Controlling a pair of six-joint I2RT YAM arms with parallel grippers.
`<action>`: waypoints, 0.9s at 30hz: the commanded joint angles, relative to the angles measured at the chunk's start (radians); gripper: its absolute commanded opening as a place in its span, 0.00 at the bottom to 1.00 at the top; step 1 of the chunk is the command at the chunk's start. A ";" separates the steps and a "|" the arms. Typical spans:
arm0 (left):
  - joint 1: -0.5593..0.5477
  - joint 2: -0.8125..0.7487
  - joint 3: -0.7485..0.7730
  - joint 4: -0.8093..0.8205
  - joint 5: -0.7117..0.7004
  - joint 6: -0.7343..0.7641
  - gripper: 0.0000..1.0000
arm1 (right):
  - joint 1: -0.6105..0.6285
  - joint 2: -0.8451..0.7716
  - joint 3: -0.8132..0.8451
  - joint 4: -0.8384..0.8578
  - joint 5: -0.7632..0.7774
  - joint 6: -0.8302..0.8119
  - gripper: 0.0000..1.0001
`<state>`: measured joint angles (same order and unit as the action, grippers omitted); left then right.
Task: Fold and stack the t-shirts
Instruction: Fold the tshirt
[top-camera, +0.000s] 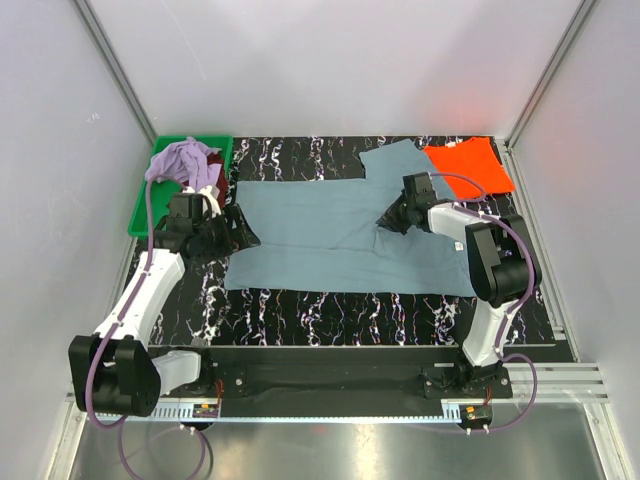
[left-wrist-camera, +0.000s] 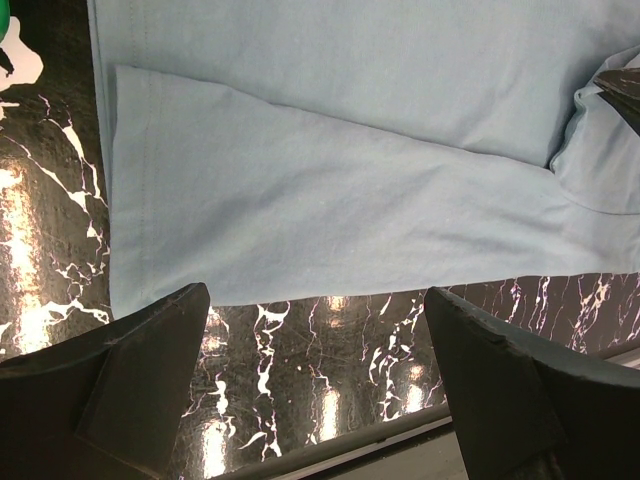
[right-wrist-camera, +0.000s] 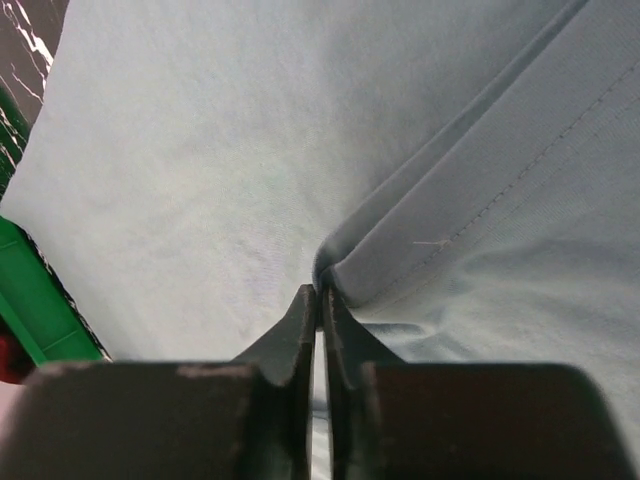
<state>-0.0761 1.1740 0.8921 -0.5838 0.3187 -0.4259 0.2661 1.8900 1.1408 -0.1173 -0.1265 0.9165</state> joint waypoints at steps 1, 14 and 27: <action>0.001 0.001 0.001 0.030 0.016 0.007 0.95 | 0.012 -0.006 0.025 0.053 -0.028 0.004 0.12; 0.001 -0.008 -0.008 0.035 0.016 0.001 0.95 | 0.013 -0.031 0.128 -0.117 0.005 -0.184 0.40; 0.001 -0.005 -0.012 0.035 0.011 -0.001 0.95 | 0.015 0.133 0.295 -0.246 -0.018 -0.295 0.29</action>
<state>-0.0761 1.1740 0.8768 -0.5816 0.3183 -0.4267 0.2687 1.9949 1.3811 -0.3531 -0.1028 0.6567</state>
